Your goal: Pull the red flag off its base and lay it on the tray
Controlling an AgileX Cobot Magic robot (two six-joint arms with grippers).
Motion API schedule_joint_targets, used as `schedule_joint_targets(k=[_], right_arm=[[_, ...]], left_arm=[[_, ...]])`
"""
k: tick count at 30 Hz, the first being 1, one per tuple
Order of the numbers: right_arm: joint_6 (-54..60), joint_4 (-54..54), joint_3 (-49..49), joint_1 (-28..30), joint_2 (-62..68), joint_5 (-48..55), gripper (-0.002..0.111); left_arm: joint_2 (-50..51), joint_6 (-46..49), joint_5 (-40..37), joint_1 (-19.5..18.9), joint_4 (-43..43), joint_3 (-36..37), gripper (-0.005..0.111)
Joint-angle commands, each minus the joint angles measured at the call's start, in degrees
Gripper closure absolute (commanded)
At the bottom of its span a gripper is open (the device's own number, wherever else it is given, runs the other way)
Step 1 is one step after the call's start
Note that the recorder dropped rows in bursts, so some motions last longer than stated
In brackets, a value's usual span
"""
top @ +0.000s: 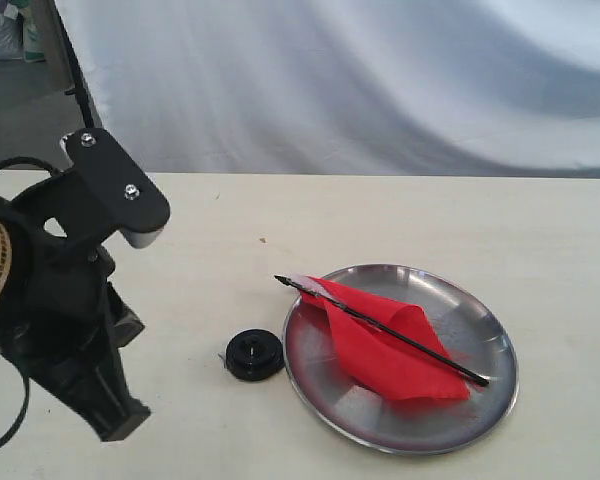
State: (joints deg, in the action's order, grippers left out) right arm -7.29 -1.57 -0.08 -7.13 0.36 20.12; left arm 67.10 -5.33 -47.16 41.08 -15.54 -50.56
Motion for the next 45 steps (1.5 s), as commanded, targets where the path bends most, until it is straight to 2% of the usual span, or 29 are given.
schedule_joint_targets(k=[1,5,7,11,15,21,33,41,43,45], right_arm=[[0.10,-0.70,0.08,0.12,-0.36,-0.34,0.109],[0.10,-0.70,0.08,0.12,-0.36,-0.34,0.109],[0.10,-0.70,0.08,0.12,-0.36,-0.34,0.109],[0.10,-0.70,0.08,0.12,-0.36,-0.34,0.109],[0.10,-0.70,0.08,0.12,-0.36,-0.34,0.109],[0.10,-0.70,0.08,0.12,-0.36,-0.34,0.109],[0.10,-0.70,0.08,0.12,-0.36,-0.34,0.109],[0.10,-0.70,0.08,0.12,-0.36,-0.34,0.109],[0.10,-0.70,0.08,0.12,-0.36,-0.34,0.109],[0.10,-0.70,0.08,0.12,-0.36,-0.34,0.109]], left_arm=[[-4.71,-4.40,17.24,0.18,5.83,4.54,0.107],[-12.32,-7.29,25.43,0.18,0.19,13.28,0.107],[-17.11,-10.88,25.07,0.18,-1.20,17.62,0.107],[-27.71,-11.98,25.07,0.18,-1.31,26.64,0.107],[-37.07,-13.53,21.24,0.18,-0.01,31.98,0.107],[-41.20,-13.53,21.64,0.18,-0.28,32.46,0.107],[-41.08,-13.53,21.64,0.18,-0.28,32.61,0.107],[-41.08,-13.53,22.78,0.18,-0.05,38.42,0.107],[-41.19,-13.53,26.16,-1.02,1.76,39.68,0.107],[-41.19,-13.31,25.85,-4.11,9.27,40.64,0.107]])
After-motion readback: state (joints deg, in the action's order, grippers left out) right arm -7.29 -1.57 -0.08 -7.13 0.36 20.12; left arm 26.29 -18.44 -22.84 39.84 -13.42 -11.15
